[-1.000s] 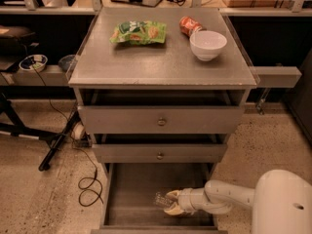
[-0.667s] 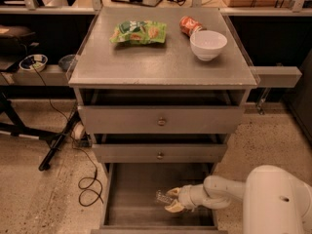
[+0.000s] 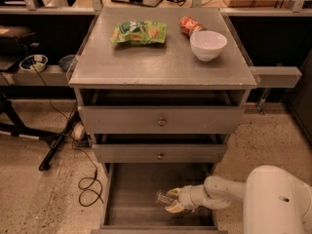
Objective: Place water bottle into bottom drawer
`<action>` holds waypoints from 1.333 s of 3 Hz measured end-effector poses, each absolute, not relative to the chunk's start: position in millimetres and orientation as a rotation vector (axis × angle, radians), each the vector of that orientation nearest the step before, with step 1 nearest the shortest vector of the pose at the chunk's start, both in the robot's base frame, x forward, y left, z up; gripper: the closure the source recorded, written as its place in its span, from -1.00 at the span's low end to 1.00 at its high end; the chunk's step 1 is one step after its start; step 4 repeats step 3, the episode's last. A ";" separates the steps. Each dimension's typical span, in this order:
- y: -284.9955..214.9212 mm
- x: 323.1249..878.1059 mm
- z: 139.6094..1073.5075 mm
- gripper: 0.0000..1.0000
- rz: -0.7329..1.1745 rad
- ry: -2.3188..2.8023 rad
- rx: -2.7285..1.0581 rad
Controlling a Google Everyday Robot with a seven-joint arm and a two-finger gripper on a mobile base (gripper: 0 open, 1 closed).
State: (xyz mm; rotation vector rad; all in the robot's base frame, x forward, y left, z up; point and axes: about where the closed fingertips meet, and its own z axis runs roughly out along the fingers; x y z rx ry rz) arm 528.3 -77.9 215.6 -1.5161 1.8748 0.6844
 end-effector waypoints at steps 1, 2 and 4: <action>-77.8 528.2 215.5 -0.72 0.685 1.875 -1.516; -77.7 528.2 215.5 -1.00 0.685 1.875 -1.516; -77.7 528.2 215.5 -1.00 0.685 1.875 -1.516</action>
Offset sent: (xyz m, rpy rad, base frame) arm 0.0000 0.0000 0.0000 0.0000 0.0000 0.0000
